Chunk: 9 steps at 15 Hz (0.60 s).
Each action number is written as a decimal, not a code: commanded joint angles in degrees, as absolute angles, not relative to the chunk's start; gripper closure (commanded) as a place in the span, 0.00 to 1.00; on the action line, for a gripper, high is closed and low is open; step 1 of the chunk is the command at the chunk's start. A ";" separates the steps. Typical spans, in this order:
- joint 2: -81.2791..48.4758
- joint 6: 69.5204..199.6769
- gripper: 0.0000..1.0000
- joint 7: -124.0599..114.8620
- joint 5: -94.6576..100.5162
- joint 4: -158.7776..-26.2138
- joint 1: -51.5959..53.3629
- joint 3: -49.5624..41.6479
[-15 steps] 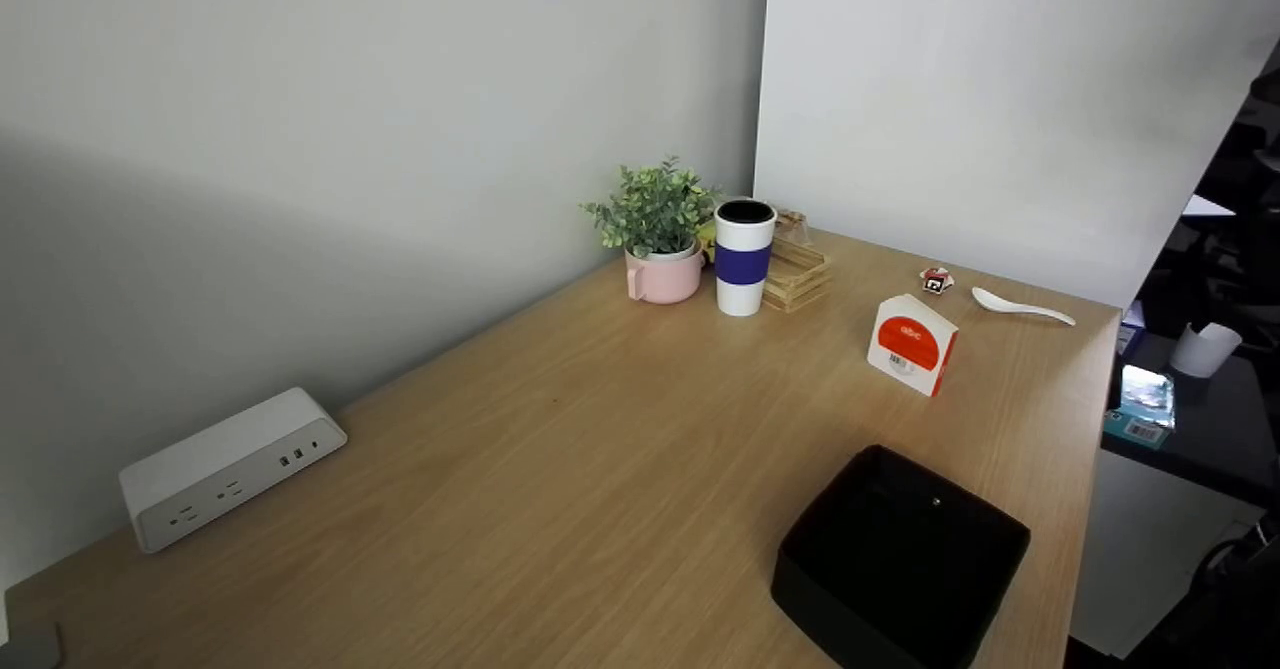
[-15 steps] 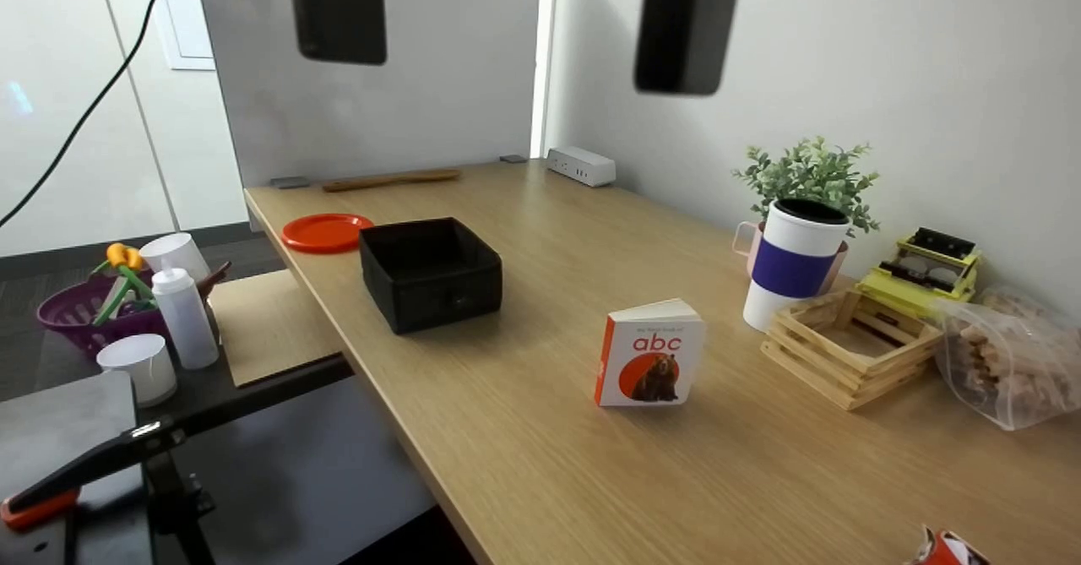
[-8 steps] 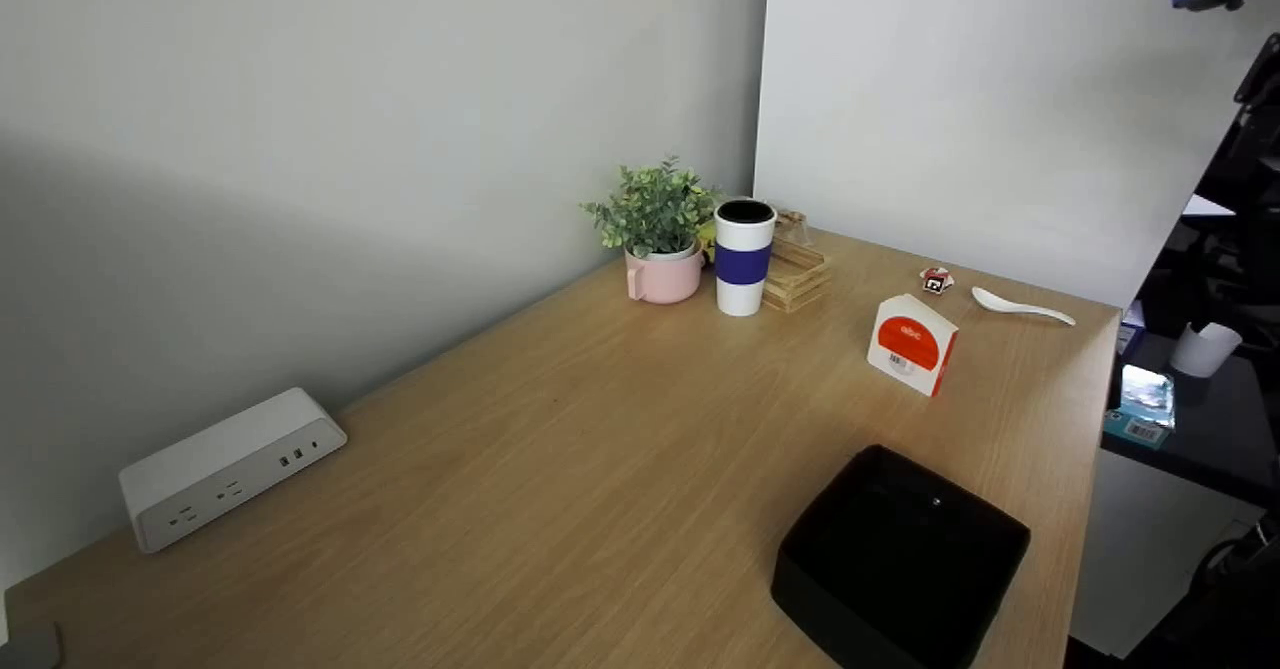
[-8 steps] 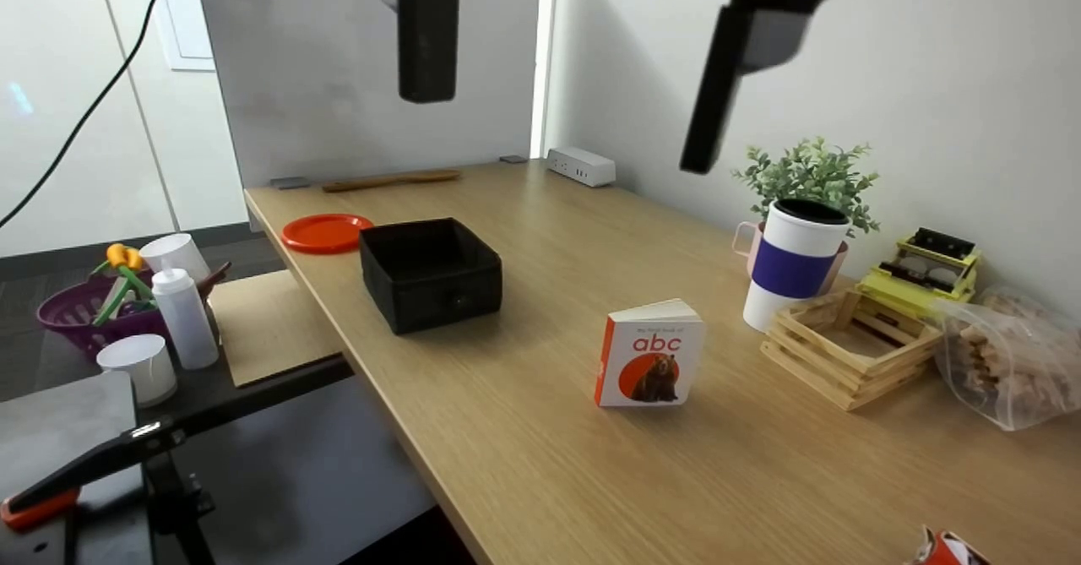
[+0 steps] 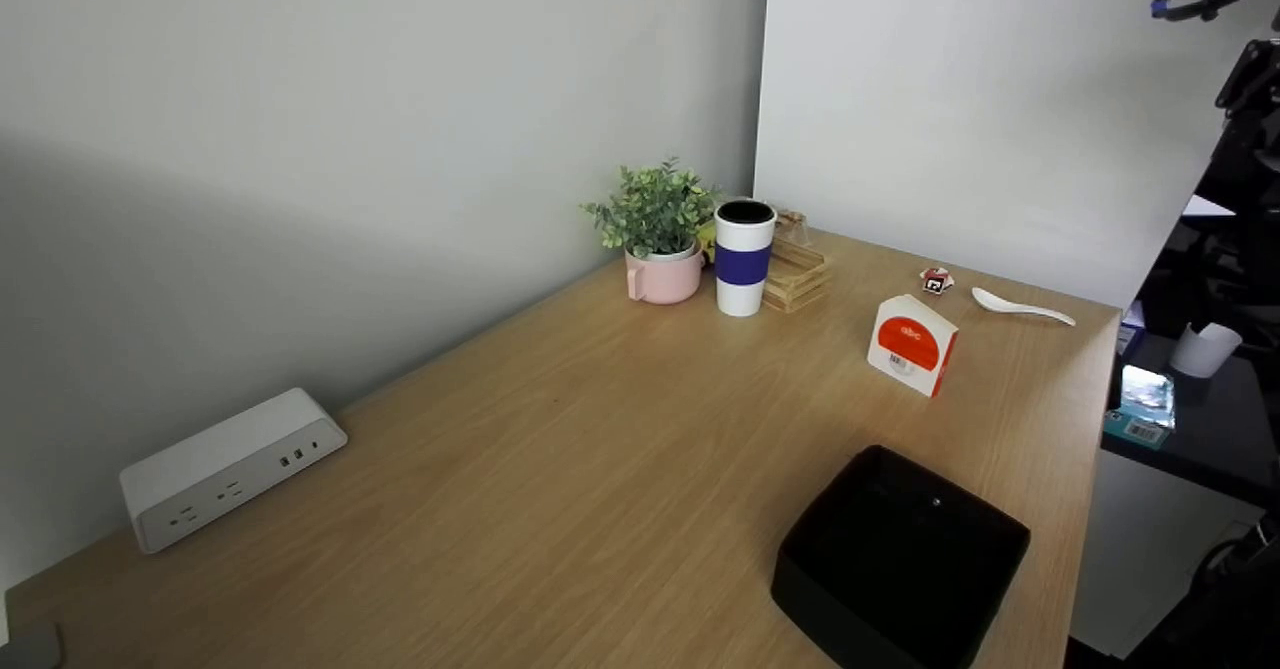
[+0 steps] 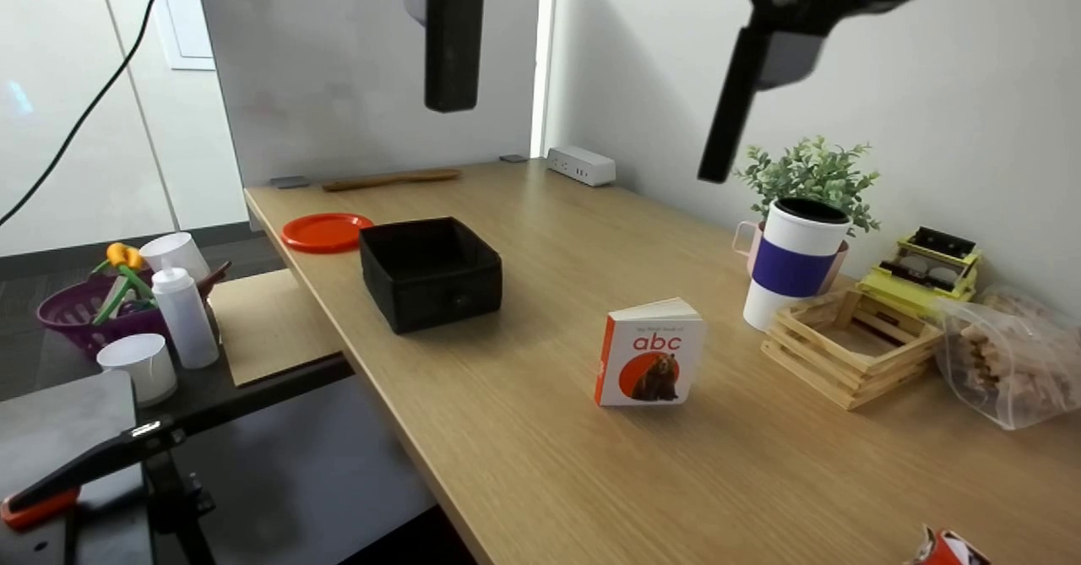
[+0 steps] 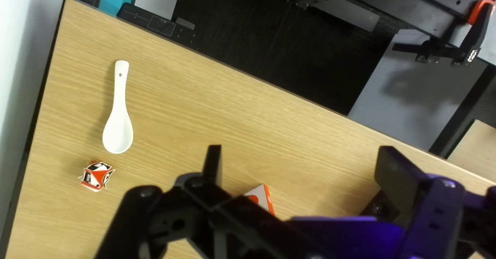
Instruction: Put the book in the black box
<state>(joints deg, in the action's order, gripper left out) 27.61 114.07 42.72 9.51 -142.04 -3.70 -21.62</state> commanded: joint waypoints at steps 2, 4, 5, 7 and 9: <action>25.67 118.69 0.00 42.59 0.89 -141.03 -3.99 -21.84; 24.75 120.88 0.00 41.95 -5.21 -140.39 -3.48 -22.50; 24.12 121.98 0.00 41.84 -7.77 -140.09 -3.37 -22.68; 22.03 123.36 0.00 41.23 -11.55 -138.90 -3.48 -22.61; 19.75 124.36 0.00 40.71 -13.89 -137.62 -3.74 -22.33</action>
